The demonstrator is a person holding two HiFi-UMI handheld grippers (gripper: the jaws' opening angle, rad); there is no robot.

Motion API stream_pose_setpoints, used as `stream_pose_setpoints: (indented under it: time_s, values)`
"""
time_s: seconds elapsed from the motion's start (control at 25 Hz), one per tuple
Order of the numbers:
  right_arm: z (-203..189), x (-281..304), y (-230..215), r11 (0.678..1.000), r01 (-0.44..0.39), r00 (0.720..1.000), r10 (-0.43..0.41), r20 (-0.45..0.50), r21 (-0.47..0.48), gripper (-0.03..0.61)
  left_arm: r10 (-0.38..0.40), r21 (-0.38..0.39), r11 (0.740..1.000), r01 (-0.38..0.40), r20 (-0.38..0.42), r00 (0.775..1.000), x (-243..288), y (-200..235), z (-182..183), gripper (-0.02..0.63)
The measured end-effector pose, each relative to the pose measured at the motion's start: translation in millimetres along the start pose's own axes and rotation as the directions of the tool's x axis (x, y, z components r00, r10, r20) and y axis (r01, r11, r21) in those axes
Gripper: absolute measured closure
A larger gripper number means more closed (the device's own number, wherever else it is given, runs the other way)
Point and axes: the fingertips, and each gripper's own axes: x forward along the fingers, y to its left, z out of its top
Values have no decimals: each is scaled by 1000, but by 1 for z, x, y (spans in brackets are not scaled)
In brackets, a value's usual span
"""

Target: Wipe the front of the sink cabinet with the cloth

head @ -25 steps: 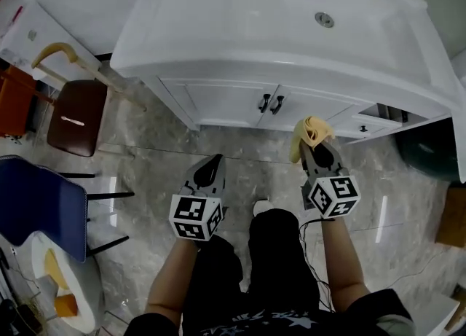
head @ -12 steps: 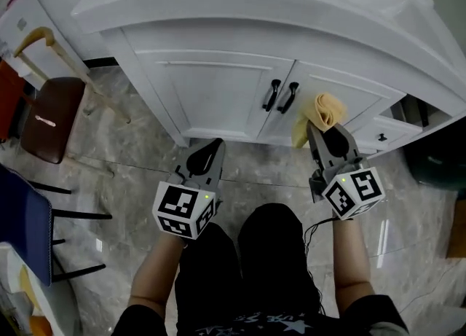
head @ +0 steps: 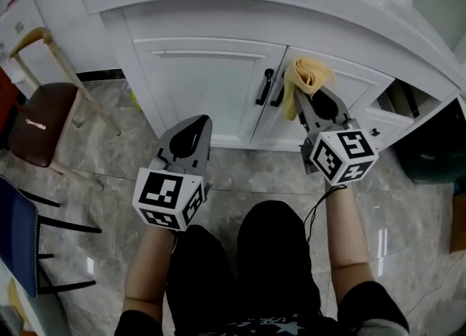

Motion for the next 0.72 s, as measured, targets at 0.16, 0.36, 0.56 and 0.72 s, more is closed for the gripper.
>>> stream_pose_setpoints:
  time_s: [0.16, 0.36, 0.56, 0.72]
  values:
    - [-2, 5, -11, 999, 32, 999, -32, -27, -8, 499, -12, 12, 1000, 11, 15, 1000, 4, -7, 10, 598]
    - [-2, -8, -37, 997, 80, 996, -80, -31, -13, 499, -26, 15, 1000, 25, 30, 999, 14, -19, 16, 598]
    - [-3, -33, -79, 986, 162, 985, -164, -49, -28, 499, -68, 18, 998, 68, 28, 997, 32, -37, 18, 598]
    - [-3, -55, -121, 965, 260, 963, -262, -59, -40, 499, -107, 20, 994, 107, 19, 994, 51, -53, 17, 598]
